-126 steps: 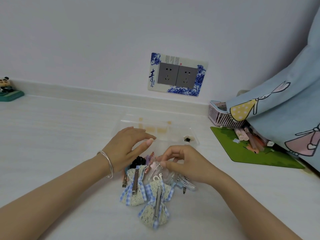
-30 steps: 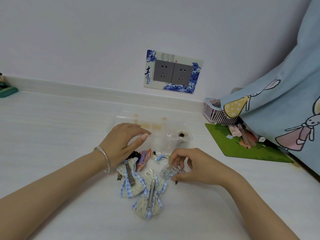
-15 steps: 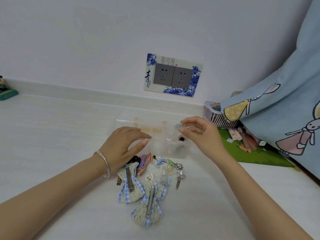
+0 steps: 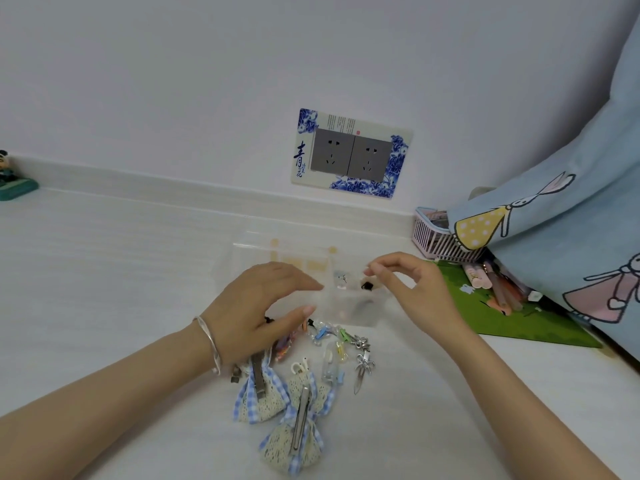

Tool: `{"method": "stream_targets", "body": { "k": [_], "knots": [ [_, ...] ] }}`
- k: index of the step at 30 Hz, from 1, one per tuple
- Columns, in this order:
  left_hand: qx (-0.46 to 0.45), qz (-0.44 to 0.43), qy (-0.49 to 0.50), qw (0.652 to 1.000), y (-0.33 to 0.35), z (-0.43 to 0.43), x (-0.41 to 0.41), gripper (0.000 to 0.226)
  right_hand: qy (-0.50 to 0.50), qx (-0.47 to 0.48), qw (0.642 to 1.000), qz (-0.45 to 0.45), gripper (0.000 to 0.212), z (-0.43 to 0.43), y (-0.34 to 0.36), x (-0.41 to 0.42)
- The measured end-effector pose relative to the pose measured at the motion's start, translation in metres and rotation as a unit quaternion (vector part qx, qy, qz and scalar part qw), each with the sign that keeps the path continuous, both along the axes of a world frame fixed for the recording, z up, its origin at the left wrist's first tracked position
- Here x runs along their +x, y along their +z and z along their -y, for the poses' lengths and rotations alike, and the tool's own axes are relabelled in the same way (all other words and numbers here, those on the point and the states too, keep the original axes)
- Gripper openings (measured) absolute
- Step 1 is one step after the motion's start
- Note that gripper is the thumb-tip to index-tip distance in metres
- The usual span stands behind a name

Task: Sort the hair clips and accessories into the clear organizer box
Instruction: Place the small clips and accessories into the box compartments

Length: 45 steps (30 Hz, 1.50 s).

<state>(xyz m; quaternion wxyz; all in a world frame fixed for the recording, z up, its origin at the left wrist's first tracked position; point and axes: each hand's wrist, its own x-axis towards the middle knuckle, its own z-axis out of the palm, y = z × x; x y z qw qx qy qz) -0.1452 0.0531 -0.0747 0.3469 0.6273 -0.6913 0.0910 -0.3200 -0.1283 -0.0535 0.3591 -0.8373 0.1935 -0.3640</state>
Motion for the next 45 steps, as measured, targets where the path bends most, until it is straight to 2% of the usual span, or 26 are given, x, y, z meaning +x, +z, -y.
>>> {"method": "stream_targets", "body": {
  "k": [2, 6, 8, 14, 18, 21, 23, 29, 33, 37, 40, 42, 45],
  "knots": [
    [0.037, -0.005, -0.021, 0.999, 0.001, 0.001, -0.011, 0.038, 0.004, 0.003, 1.0, 0.018, 0.008, 0.0, 0.002, -0.006],
    [0.191, -0.003, 0.001, 0.982, -0.001, 0.007, -0.03, 0.055, 0.012, 0.002, 0.999, 0.035, 0.009, -0.003, 0.005, -0.01],
    [0.228, -0.008, 0.006, 0.974, -0.001, 0.01, -0.034, 0.061, 0.018, 0.003, 0.999, 0.039, 0.009, -0.005, 0.005, -0.011],
    [0.245, -0.047, -0.004, 0.968, 0.002, 0.012, -0.04, 0.049, 0.024, 0.005, 0.999, 0.041, 0.009, -0.006, 0.0, -0.011],
    [0.242, -0.141, -0.053, 0.959, 0.003, 0.015, -0.042, 0.028, 0.027, 0.007, 0.999, 0.031, 0.009, -0.006, -0.004, -0.009],
    [0.261, -0.205, -0.092, 0.939, 0.004, 0.014, -0.036, 0.029, 0.025, 0.012, 0.999, 0.025, 0.008, -0.005, -0.008, -0.008],
    [0.28, -0.205, -0.104, 0.932, 0.006, 0.011, -0.029, 0.031, 0.023, 0.009, 1.0, 0.014, 0.008, -0.004, -0.01, -0.008],
    [0.331, -0.124, -0.118, 0.928, 0.01, 0.014, -0.028, 0.027, 0.02, 0.006, 1.0, 0.01, 0.008, -0.002, -0.012, -0.007],
    [0.292, -0.152, -0.12, 0.937, 0.009, 0.018, -0.028, 0.03, 0.012, 0.004, 0.999, 0.032, 0.008, 0.0, -0.011, -0.008],
    [0.128, -0.211, -0.098, 0.964, 0.027, 0.029, -0.023, 0.032, -0.011, 0.008, 0.997, 0.07, 0.007, 0.002, -0.009, -0.008],
    [0.051, -0.241, -0.05, 0.968, 0.043, 0.045, -0.018, 0.026, -0.023, 0.021, 0.996, 0.086, 0.008, 0.003, -0.009, -0.008],
    [0.028, -0.233, -0.006, 0.972, 0.049, 0.054, -0.012, 0.023, -0.028, 0.026, 0.995, 0.095, 0.009, 0.004, -0.009, -0.009],
    [0.026, -0.172, 0.047, 0.984, 0.046, 0.066, -0.004, 0.019, -0.032, 0.026, 0.994, 0.105, 0.009, 0.006, -0.008, -0.009]
  ]
}}
